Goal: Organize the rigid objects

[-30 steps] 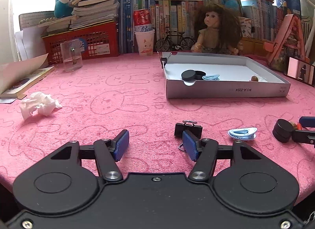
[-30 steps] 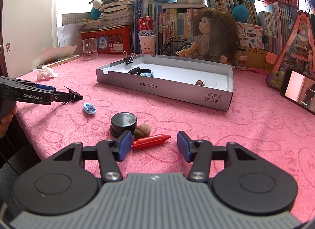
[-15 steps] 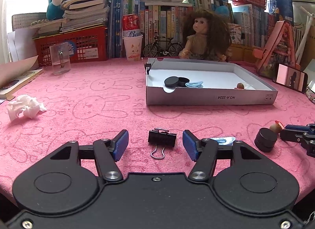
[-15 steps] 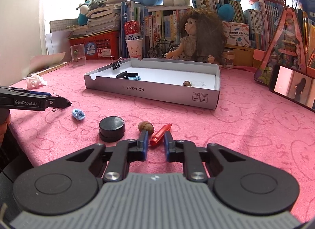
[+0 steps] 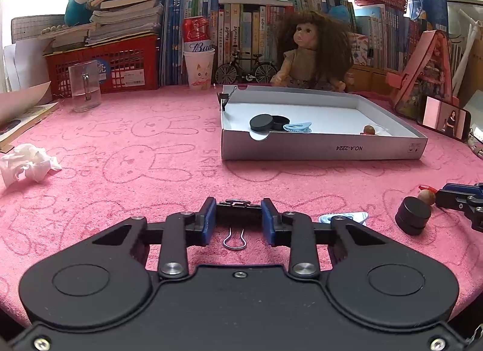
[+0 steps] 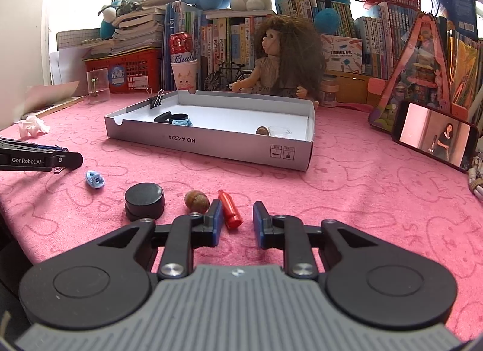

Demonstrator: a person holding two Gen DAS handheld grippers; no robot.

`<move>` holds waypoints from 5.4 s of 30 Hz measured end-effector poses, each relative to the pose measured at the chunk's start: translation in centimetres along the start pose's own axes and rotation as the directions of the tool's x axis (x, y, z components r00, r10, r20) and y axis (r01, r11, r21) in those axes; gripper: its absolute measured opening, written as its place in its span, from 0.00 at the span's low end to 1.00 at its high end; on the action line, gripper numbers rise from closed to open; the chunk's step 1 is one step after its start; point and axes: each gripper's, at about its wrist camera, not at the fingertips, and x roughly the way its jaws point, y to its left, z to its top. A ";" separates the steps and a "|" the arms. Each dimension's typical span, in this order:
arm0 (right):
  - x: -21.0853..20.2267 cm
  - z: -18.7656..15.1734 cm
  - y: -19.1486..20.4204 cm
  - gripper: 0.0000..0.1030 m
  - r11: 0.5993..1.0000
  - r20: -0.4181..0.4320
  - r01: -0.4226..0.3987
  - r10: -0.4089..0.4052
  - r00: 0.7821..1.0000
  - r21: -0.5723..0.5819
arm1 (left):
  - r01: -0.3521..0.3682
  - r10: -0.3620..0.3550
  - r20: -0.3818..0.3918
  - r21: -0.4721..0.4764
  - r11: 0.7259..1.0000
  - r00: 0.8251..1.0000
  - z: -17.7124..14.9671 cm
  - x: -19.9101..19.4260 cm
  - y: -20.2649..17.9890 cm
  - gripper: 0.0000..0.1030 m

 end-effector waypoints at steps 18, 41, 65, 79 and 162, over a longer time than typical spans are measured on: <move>0.7 0.7 0.7 0.15 0.998 0.021 0.057 -0.057 0.998 0.018 | -0.001 0.001 0.007 0.000 1.000 1.000 0.2 0.3 -0.2 0.28; -0.8 0.5 0.7 0.58 0.998 -0.006 0.025 -0.026 1.000 -0.052 | -0.007 0.007 0.027 -0.017 1.000 1.000 1.1 -0.6 -0.1 0.29; 0.3 1.9 0.6 0.62 0.975 -0.086 0.176 -0.166 0.982 0.136 | -0.011 0.012 0.010 -0.029 1.000 1.000 0.5 -0.1 0.1 0.29; 1.5 1.2 3.3 0.66 0.977 -0.073 0.193 -0.187 0.980 0.093 | -0.012 0.012 0.007 -0.048 0.999 1.000 0.3 0.1 0.3 0.29; 11.1 8.7 -2.6 0.48 0.955 -0.103 0.188 -0.169 0.980 0.230 | 0.084 -0.099 -0.110 -0.137 0.987 0.989 10.3 13.4 -2.0 0.29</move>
